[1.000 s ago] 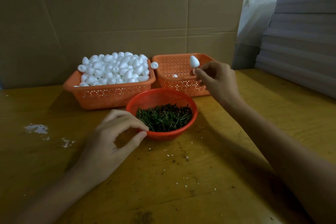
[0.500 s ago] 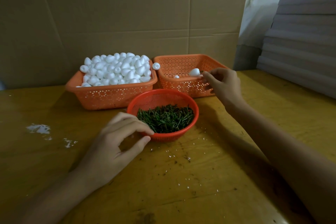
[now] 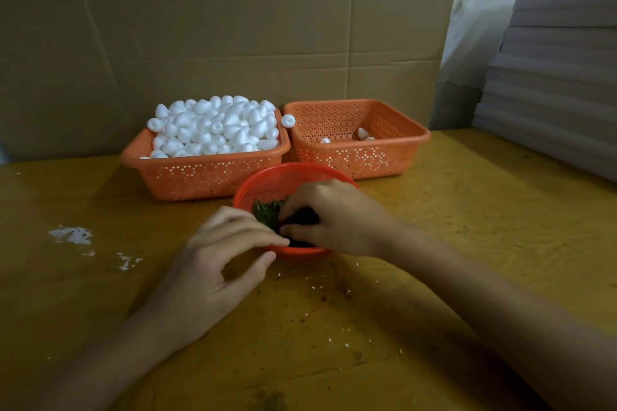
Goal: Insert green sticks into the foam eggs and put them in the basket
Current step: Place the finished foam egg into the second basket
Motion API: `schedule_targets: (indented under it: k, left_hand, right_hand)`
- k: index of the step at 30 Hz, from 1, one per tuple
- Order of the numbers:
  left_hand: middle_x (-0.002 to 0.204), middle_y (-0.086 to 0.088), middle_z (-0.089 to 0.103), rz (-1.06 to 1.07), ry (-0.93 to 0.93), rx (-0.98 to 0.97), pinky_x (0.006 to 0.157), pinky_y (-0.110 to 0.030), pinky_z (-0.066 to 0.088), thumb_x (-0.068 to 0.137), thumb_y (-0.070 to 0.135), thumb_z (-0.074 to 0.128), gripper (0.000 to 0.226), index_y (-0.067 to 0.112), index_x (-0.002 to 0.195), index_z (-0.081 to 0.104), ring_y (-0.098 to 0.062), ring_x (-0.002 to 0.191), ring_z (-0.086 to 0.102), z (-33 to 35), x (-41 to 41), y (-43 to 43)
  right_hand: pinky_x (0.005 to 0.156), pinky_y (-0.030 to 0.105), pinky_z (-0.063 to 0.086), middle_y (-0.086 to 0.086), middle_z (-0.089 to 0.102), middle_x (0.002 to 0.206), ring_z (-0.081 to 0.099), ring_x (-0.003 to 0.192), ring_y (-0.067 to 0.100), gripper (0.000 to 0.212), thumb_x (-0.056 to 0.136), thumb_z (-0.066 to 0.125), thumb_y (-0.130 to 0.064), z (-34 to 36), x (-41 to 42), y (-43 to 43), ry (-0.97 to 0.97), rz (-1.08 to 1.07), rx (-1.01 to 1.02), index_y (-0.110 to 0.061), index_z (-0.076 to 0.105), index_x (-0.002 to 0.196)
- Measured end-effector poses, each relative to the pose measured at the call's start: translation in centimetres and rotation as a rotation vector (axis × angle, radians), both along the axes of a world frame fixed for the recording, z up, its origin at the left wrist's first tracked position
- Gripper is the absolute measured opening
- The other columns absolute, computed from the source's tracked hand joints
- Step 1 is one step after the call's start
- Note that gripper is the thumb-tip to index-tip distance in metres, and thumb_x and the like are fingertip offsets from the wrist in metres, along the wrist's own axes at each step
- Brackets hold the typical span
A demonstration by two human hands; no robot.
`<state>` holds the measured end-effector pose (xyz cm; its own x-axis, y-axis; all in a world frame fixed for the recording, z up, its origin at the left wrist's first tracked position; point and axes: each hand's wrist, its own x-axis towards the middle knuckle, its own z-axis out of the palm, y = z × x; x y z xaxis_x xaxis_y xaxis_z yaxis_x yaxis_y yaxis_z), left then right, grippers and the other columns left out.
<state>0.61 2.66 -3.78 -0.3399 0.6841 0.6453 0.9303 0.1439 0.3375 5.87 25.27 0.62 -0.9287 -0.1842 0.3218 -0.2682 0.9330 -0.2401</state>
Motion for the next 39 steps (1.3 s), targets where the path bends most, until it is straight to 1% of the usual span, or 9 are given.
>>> schedule_targets:
  k: [8, 12, 18, 22, 25, 30, 34, 37, 39]
  left_hand:
    - [0.109, 0.021, 0.071, -0.013, 0.031, -0.025, 0.097, -0.022, 0.045, 0.100, 0.031, 0.062, 0.023, 0.025, 0.115, 0.078, -0.011, 0.114, 0.061, 0.2, 0.2, 0.0]
    - [0.109, 0.021, 0.071, -0.005, 0.036, -0.030, 0.098, -0.023, 0.045, 0.099, 0.031, 0.062, 0.023, 0.025, 0.115, 0.078, -0.012, 0.115, 0.061, 0.2, 0.3, 0.0]
    - [0.108, 0.021, 0.070, 0.006, 0.037, -0.031, 0.098, -0.024, 0.045, 0.100, 0.032, 0.061, 0.023, 0.025, 0.115, 0.077, -0.012, 0.115, 0.060, 0.3, 0.6, 0.0]
    - [0.106, 0.019, 0.070, 0.027, 0.023, -0.026, 0.096, -0.029, 0.047, 0.099, 0.033, 0.061, 0.023, 0.024, 0.114, 0.077, -0.013, 0.114, 0.060, 0.4, 0.7, 0.1]
    - [0.107, 0.021, 0.070, 0.014, 0.021, -0.019, 0.096, -0.030, 0.048, 0.099, 0.032, 0.062, 0.022, 0.025, 0.114, 0.077, -0.014, 0.114, 0.061, 0.3, 1.0, 0.2]
    - [0.107, 0.021, 0.069, 0.004, 0.026, -0.010, 0.096, -0.028, 0.047, 0.099, 0.031, 0.062, 0.021, 0.026, 0.114, 0.077, -0.012, 0.114, 0.060, 0.3, 1.2, 0.3]
    - [0.106, 0.021, 0.069, 0.012, 0.015, -0.005, 0.095, -0.030, 0.047, 0.099, 0.032, 0.062, 0.022, 0.026, 0.114, 0.076, -0.013, 0.114, 0.060, 0.3, 1.1, 0.2]
    - [0.107, 0.021, 0.069, 0.009, 0.013, -0.005, 0.095, -0.031, 0.048, 0.100, 0.032, 0.062, 0.021, 0.026, 0.115, 0.076, -0.012, 0.115, 0.060, 0.3, 1.2, 0.2]
    - [0.107, 0.020, 0.069, 0.003, 0.015, -0.004, 0.095, -0.032, 0.048, 0.100, 0.031, 0.062, 0.021, 0.026, 0.115, 0.076, -0.012, 0.114, 0.060, 0.4, 1.3, 0.3]
  right_hand:
    - [0.079, 0.026, 0.051, -0.015, 0.077, 0.095, 0.068, 0.090, 0.003, 0.008, 0.087, 0.079, -0.023, -0.8, -0.3, 0.0, 0.051, -0.010, -0.112, -0.027, 0.081, 0.093]
    - [0.082, 0.034, 0.054, -0.013, 0.078, 0.095, 0.069, 0.092, 0.007, 0.010, 0.088, 0.079, -0.022, -0.7, 0.1, -0.7, 0.124, -0.005, -0.080, -0.027, 0.082, 0.096]
    - [0.082, 0.039, 0.051, -0.011, 0.076, 0.102, 0.061, 0.100, 0.015, 0.017, 0.094, 0.071, -0.026, -0.3, 0.7, -1.2, 0.226, -0.070, 0.100, -0.031, 0.078, 0.109]
    - [0.081, 0.038, 0.056, -0.009, 0.075, 0.106, 0.065, 0.103, 0.016, 0.019, 0.093, 0.073, -0.032, 0.0, 1.0, -1.1, 0.168, -0.099, 0.140, -0.031, 0.077, 0.112]
    - [0.087, 0.035, 0.059, -0.013, 0.077, 0.107, 0.071, 0.099, 0.010, 0.018, 0.089, 0.079, -0.024, 0.6, 1.0, -0.1, 0.072, -0.084, 0.058, -0.031, 0.081, 0.105]
    - [0.085, 0.031, 0.058, -0.015, 0.079, 0.094, 0.071, 0.088, 0.003, 0.013, 0.084, 0.085, -0.021, 0.1, 0.5, 0.8, 0.168, -0.119, -0.086, -0.030, 0.083, 0.092]
    - [0.084, 0.029, 0.060, -0.008, 0.079, 0.084, 0.073, 0.080, 0.002, 0.007, 0.085, 0.086, -0.021, -0.2, -0.2, 1.0, 0.169, -0.085, -0.429, -0.021, 0.083, 0.092]
    - [0.084, 0.037, 0.063, 0.003, 0.080, 0.083, 0.077, 0.079, 0.015, 0.009, 0.087, 0.083, -0.017, 0.0, -0.3, 1.3, 0.094, -0.046, -0.689, -0.012, 0.082, 0.093]
    - [0.078, 0.034, 0.062, 0.012, 0.080, 0.085, 0.075, 0.077, 0.020, 0.007, 0.089, 0.080, -0.013, 0.2, -0.2, 1.7, 0.040, -0.007, -0.806, -0.008, 0.080, 0.093]
